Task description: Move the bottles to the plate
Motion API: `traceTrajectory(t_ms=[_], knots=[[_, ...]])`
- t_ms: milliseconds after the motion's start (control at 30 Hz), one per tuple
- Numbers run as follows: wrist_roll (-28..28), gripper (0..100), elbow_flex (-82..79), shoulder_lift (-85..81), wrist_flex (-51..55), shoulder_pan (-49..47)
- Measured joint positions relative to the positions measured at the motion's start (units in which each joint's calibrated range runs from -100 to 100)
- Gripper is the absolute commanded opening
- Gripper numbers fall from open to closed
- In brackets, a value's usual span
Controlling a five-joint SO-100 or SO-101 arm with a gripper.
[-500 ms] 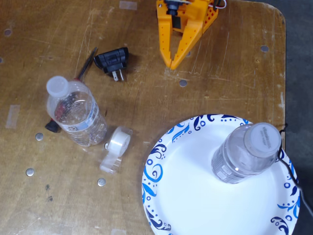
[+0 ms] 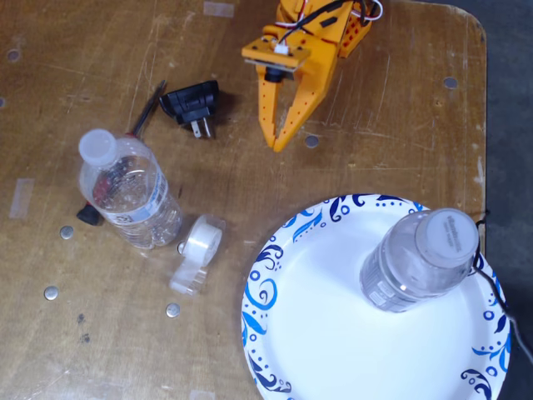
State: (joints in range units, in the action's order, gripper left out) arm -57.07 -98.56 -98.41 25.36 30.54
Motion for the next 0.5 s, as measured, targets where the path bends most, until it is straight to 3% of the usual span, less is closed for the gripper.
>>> traceTrajectory(t_ms=[233, 500], knots=[[0.0, 1, -0.09, 0.0, -2.72, 0.27], [1.25, 1, -0.09, 0.0, -15.91, 0.46]])
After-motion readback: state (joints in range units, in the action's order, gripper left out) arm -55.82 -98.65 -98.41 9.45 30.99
